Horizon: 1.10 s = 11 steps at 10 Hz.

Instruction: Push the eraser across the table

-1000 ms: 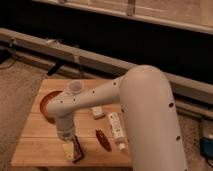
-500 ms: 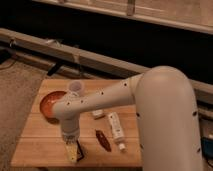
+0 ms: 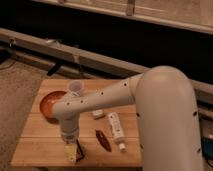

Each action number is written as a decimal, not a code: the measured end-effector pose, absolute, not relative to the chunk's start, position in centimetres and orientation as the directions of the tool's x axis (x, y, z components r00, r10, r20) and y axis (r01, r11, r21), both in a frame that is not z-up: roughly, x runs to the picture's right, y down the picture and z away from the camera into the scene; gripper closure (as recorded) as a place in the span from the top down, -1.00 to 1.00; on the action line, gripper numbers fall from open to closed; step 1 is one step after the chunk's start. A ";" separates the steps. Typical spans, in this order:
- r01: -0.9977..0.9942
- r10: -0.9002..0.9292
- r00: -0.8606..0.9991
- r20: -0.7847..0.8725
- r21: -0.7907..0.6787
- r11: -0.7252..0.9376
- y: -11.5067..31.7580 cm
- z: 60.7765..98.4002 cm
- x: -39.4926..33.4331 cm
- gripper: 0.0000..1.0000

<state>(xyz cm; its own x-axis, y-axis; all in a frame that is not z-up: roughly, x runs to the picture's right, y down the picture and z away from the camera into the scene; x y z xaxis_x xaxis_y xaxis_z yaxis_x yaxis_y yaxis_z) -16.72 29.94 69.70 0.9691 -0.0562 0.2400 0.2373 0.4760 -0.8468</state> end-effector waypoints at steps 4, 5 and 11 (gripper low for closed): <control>0.233 -0.051 0.969 0.241 -0.824 0.517 30.2 71.2 -17.0 0.60; 0.241 -0.058 0.967 0.248 -0.813 0.531 30.3 72.0 -17.9 0.60; 0.265 -0.081 0.960 0.267 -0.783 0.562 29.7 73.6 -20.3 0.60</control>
<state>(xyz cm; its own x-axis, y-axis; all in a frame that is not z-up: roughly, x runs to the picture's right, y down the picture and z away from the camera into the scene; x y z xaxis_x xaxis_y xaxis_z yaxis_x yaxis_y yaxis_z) -20.32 29.73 73.58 0.9602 -0.0815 0.2670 0.2655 0.5621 -0.7833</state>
